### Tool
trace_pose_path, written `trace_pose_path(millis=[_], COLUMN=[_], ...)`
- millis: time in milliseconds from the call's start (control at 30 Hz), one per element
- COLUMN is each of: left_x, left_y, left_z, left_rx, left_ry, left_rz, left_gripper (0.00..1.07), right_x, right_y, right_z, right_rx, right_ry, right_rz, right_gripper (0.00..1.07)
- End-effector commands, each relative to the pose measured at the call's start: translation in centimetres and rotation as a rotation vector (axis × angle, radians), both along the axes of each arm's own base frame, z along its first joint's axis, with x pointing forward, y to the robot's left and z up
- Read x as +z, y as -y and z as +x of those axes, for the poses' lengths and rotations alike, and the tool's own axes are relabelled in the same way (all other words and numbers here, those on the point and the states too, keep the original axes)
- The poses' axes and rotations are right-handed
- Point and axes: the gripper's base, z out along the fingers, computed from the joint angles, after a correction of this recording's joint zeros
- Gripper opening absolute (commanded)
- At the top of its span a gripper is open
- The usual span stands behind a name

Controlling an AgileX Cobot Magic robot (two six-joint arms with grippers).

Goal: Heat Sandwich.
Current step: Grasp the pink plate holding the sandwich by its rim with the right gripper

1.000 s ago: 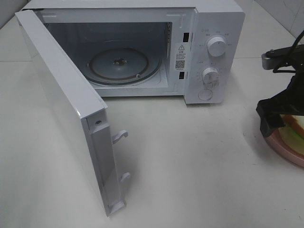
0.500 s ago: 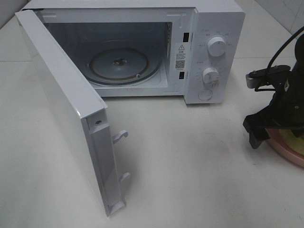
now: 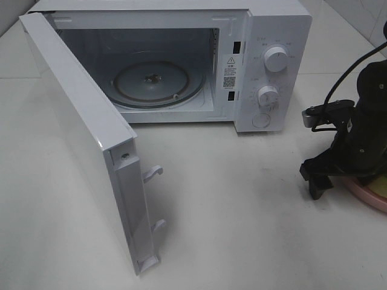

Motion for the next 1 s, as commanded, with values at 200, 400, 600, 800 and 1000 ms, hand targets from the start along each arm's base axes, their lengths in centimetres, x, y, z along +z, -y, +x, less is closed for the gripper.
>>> trace_pose_path(millis=[200,400,600,800,1000], left_x=[-0.03,-0.03,-0.03,-0.03,-0.03], left_y=[0.06,0.06,0.06,0.06,0.06], left_z=[-0.37,-0.37,-0.37,-0.37,-0.37], left_rx=[-0.005,-0.005,-0.005,-0.005,-0.005], left_ry=[0.028,0.028,0.028,0.028,0.028], left_rz=[-0.001,-0.001,-0.001,-0.001,-0.001], left_gripper=[1.0,1.0,1.0,1.0,1.0], right_x=[-0.06,-0.07,-0.06,-0.06,-0.01], right_y=[0.2,0.26,0.26,0.29,0.47], right_z=[0.25,0.15,0.19,0.16,0.06], right_rx=[-0.008,-0.029,-0.027,-0.025,-0.025], right_ry=[0.008,-0.001,0.004,0.0,-0.014], right_rz=[-0.001,-0.006,-0.006,-0.01,-0.034], right_gripper=[0.59,0.02,0.0,0.0,0.0])
